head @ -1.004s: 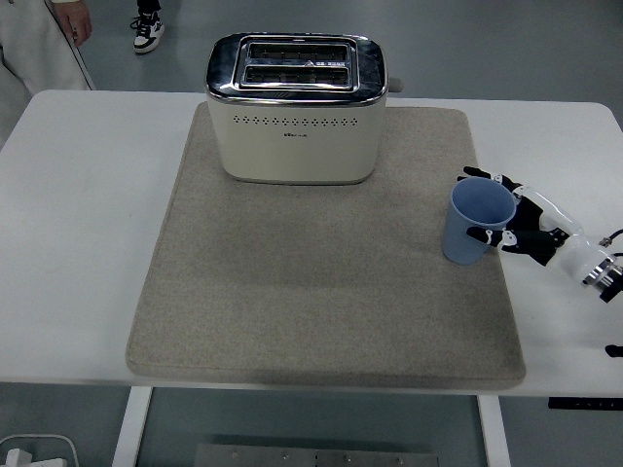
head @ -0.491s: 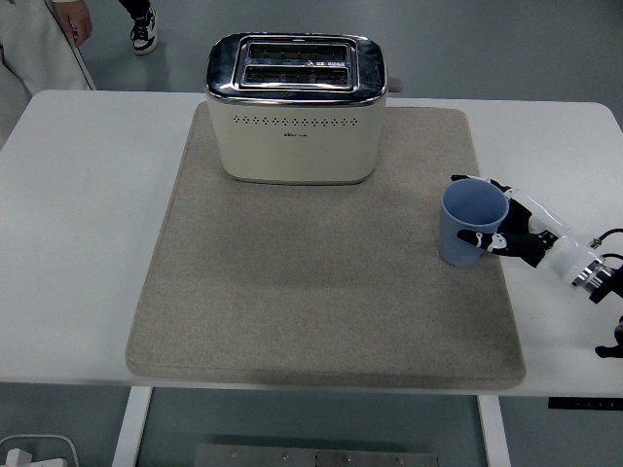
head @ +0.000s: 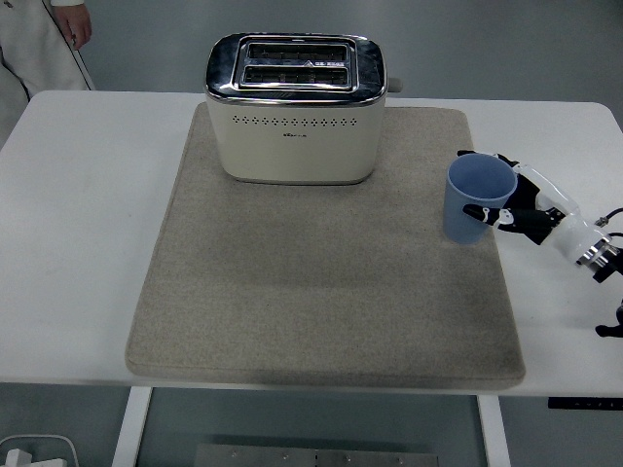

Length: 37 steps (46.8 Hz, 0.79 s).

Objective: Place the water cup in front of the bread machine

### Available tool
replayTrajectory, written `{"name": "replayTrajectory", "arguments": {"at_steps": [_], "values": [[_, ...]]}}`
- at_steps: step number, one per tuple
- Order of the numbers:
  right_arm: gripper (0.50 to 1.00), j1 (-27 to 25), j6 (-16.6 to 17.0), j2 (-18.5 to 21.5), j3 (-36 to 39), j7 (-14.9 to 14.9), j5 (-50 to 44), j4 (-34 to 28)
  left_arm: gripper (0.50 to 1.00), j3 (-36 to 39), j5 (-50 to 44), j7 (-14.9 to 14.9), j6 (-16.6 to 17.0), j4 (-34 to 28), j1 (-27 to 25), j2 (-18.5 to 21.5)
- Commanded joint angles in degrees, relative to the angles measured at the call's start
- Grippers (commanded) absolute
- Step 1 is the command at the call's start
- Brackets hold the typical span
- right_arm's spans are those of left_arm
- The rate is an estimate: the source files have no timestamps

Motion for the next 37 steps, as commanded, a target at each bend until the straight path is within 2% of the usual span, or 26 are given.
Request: {"name": "replayTrajectory", "arguments": {"at_steps": [1, 11, 14, 20, 25, 37], "values": [[0.668, 1.35, 0.01, 1.73, -0.12, 0.0, -0.1, 0.01, 1.0, 0.0, 0.0, 0.0, 0.0, 0.0, 0.01, 0.0], [0.67, 4.25, -0.25, 4.72, -1.09, -0.28, -0.19, -0.08, 1.0, 0.0, 0.0, 0.0, 0.0, 0.0, 0.01, 0.0], [0.674, 4.52, -0.25, 6.12, -1.09, -1.25, -0.45, -0.08, 1.0, 0.0, 0.0, 0.0, 0.0, 0.0, 0.01, 0.0], [0.68, 4.7, -0.25, 7.18, -1.27, -1.43, -0.8, -0.08, 1.0, 0.0, 0.0, 0.0, 0.0, 0.0, 0.01, 0.0], [0.68, 5.31, -0.43, 9.73, -1.62, -1.6, -3.0, -0.17, 1.0, 0.0, 0.0, 0.0, 0.0, 0.0, 0.01, 0.0], [0.68, 7.15, -2.54, 15.35, -2.15, -5.82, -3.8, -0.26, 1.0, 0.0, 0.0, 0.0, 0.0, 0.0, 0.01, 0.0]]}}
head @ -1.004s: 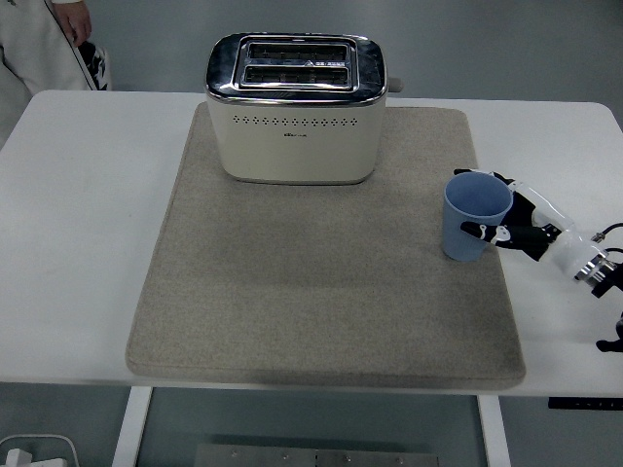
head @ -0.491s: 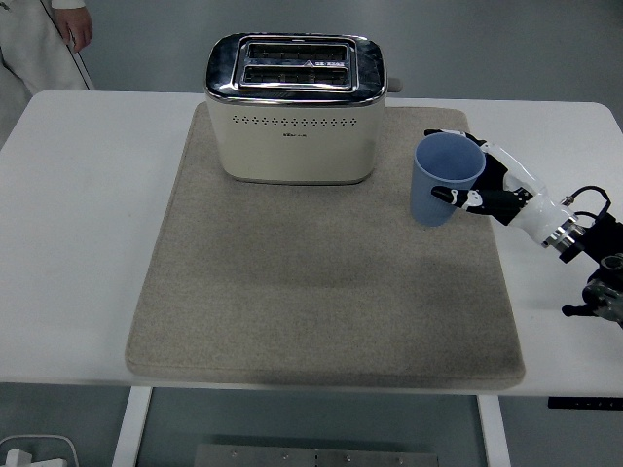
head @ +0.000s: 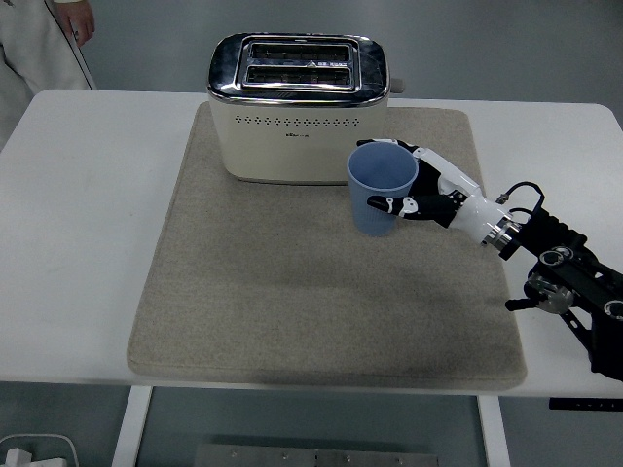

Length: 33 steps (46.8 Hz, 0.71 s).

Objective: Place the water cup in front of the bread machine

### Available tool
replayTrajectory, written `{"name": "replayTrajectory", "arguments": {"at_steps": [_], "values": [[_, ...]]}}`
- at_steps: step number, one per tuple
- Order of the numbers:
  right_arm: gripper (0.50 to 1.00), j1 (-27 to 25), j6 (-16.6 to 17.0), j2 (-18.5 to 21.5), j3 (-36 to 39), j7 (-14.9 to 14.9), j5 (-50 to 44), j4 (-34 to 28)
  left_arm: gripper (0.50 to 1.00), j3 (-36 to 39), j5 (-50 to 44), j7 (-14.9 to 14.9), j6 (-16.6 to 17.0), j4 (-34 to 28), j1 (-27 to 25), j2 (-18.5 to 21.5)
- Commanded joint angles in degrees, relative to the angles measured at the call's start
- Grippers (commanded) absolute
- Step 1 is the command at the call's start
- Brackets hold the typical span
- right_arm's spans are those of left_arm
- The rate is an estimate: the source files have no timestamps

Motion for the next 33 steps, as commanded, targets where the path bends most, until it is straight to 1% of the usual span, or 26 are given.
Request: {"name": "replayTrajectory", "arguments": {"at_steps": [1, 10, 17, 27, 33], "values": [[0.68, 0.79, -0.78, 1.75, -0.53, -1.08, 0.02, -0.08, 1.0, 0.0, 0.0, 0.0, 0.0, 0.01, 0.02, 0.0], [0.682, 2.2, -2.89, 5.53, -1.32, -3.71, 0.02, -0.34, 1.0, 0.0, 0.0, 0.0, 0.0, 0.01, 0.02, 0.0], [0.684, 2.64, -3.86, 7.73, -1.85, -3.89, -1.21, -0.52, 1.0, 0.0, 0.0, 0.0, 0.0, 0.01, 0.02, 0.0], [0.684, 2.64, -6.23, 10.72, -3.0, -4.07, -3.06, -1.31, 1.0, 0.0, 0.0, 0.0, 0.0, 0.01, 0.02, 0.0], [0.686, 2.64, -8.34, 12.21, -3.17, -5.91, -3.15, -1.66, 1.0, 0.0, 0.0, 0.0, 0.0, 0.01, 0.02, 0.0]]}}
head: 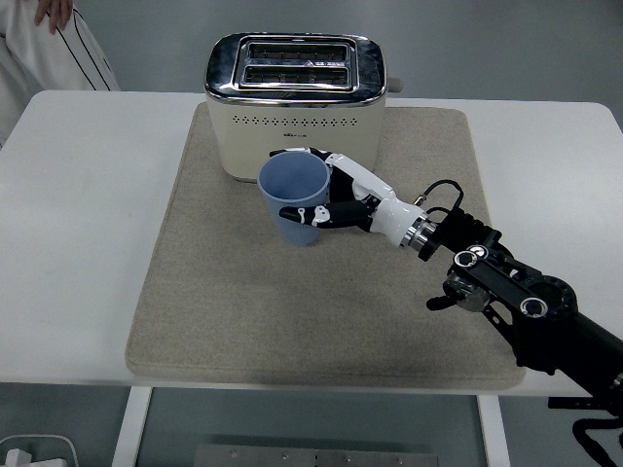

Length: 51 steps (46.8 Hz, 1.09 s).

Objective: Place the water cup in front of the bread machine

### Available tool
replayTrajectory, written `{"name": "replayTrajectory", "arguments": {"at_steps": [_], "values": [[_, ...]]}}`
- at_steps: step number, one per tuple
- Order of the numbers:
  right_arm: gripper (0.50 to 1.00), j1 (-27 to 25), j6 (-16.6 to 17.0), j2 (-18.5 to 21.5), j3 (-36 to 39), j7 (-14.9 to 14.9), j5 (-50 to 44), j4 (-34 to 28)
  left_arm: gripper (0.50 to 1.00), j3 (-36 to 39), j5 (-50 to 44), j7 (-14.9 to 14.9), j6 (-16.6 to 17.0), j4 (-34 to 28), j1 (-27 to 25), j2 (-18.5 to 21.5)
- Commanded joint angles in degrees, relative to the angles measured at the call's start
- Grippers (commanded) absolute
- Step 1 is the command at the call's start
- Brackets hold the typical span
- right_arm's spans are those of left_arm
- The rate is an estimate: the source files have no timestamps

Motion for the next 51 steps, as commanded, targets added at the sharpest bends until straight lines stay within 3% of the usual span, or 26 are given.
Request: {"name": "replayTrajectory", "arguments": {"at_steps": [1, 18, 29, 51], "values": [[0.688, 0.0, -1.33, 0.63, -0.04, -1.06, -0.08, -0.2, 1.0, 0.0, 0.0, 0.0, 0.0, 0.0, 0.0, 0.0], [0.699, -0.27, -6.51, 0.63, -1.27, -1.41, -0.17, -1.34, 1.0, 0.0, 0.0, 0.0, 0.0, 0.0, 0.0, 0.0], [0.719, -0.79, -7.92, 0.63, -1.27, -1.5, -0.17, -1.87, 1.0, 0.0, 0.0, 0.0, 0.0, 0.0, 0.0, 0.0], [0.856, -2.29, -9.94, 0.63, -1.18, -1.41, 0.53, -2.05, 1.0, 0.0, 0.0, 0.0, 0.0, 0.0, 0.0, 0.0]]}}
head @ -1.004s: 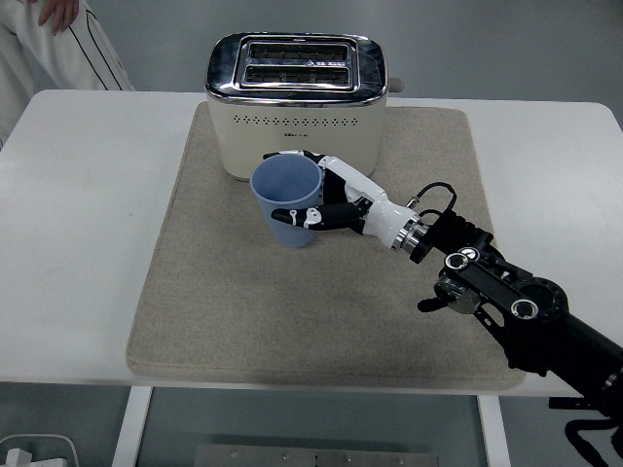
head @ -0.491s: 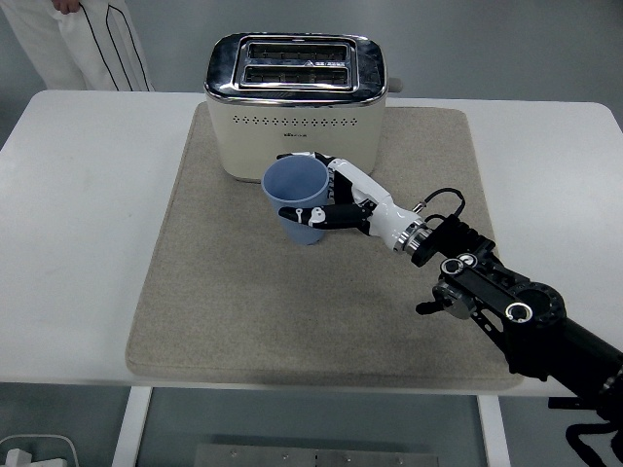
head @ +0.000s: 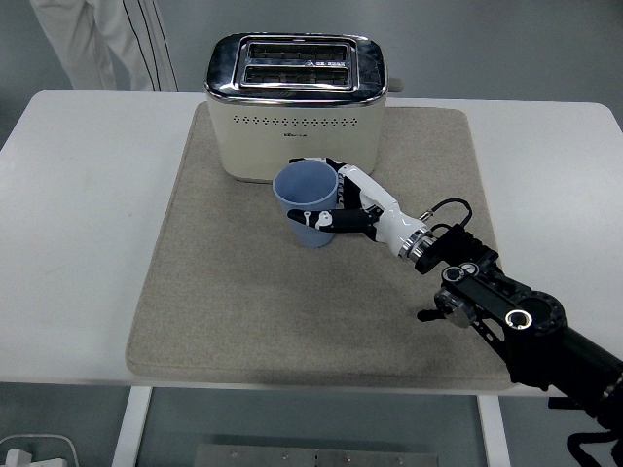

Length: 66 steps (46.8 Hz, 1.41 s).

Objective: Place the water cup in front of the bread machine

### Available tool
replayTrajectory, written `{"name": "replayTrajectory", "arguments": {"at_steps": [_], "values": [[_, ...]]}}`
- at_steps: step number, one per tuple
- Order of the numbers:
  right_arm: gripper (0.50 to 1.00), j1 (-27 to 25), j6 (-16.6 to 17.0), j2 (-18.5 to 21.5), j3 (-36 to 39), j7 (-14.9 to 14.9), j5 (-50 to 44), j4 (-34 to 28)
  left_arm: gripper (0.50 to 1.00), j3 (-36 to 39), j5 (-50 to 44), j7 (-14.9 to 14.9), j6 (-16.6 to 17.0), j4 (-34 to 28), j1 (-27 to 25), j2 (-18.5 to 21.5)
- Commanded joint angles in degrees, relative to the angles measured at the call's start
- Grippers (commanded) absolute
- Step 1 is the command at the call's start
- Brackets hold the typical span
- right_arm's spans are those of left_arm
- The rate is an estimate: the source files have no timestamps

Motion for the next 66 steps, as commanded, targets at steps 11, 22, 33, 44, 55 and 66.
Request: {"name": "replayTrajectory", "arguments": {"at_steps": [11, 22, 33, 44, 55, 66], "values": [[0.901, -0.12, 0.01, 0.0, 0.12, 0.08, 0.52, 0.0, 1.0, 0.0, 0.0, 0.0, 0.0, 0.0, 0.0, 0.0], [0.926, -0.29, 0.01, 0.0, 0.29, 0.08, 0.61, 0.0, 1.0, 0.0, 0.0, 0.0, 0.0, 0.0, 0.0, 0.0], [0.926, -0.29, 0.62, 0.0, 0.29, 0.08, 0.61, 0.09, 1.0, 0.0, 0.0, 0.0, 0.0, 0.0, 0.0, 0.0], [0.926, -0.38, 0.71, 0.0, 0.38, 0.34, 0.61, 0.09, 1.0, 0.0, 0.0, 0.0, 0.0, 0.0, 0.0, 0.0], [0.928, -0.38, 0.88, 0.0, 0.38, 0.61, 0.61, 0.27, 1.0, 0.0, 0.0, 0.0, 0.0, 0.0, 0.0, 0.0], [0.928, -0.47, 2.38, 0.0, 0.73, 0.7, 0.61, 0.27, 1.0, 0.0, 0.0, 0.0, 0.0, 0.0, 0.0, 0.0]]}}
